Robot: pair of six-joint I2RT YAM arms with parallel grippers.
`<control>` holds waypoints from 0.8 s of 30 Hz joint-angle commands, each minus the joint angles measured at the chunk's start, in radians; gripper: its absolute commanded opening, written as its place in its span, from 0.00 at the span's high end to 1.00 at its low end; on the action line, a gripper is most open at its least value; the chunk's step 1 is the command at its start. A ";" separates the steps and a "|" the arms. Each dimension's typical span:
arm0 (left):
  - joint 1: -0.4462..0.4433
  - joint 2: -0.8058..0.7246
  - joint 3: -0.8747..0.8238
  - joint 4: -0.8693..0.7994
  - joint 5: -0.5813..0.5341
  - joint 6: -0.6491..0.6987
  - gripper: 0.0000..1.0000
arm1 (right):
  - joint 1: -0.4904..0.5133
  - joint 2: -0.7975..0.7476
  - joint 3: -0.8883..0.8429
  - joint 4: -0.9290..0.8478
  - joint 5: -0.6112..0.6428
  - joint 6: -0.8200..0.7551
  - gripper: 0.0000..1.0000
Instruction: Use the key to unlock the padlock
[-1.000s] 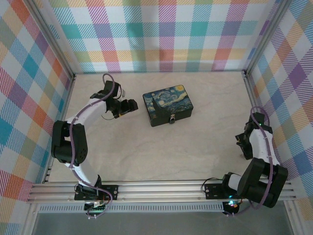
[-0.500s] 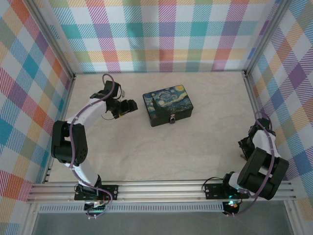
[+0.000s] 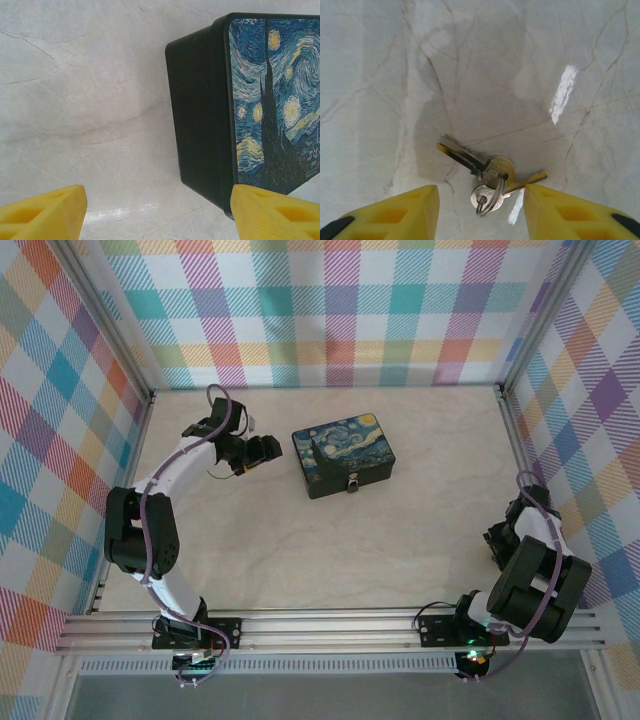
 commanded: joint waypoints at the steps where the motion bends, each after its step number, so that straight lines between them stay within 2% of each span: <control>1: 0.000 -0.030 0.020 -0.019 0.020 -0.006 0.25 | -0.008 0.004 -0.020 0.010 -0.021 0.000 0.53; 5: 0.000 -0.036 0.014 -0.025 0.019 0.004 0.25 | -0.008 -0.001 -0.027 0.021 -0.028 -0.001 0.60; 13: -0.001 -0.055 -0.027 0.029 0.076 -0.007 0.26 | -0.008 -0.015 -0.038 0.024 -0.010 -0.052 0.59; 21: -0.003 -0.053 -0.034 0.046 0.102 -0.012 0.27 | -0.008 -0.035 -0.017 0.010 -0.009 -0.092 0.81; 24: -0.003 -0.056 -0.031 0.041 0.099 -0.006 0.27 | -0.008 -0.040 -0.017 0.019 -0.035 -0.109 0.82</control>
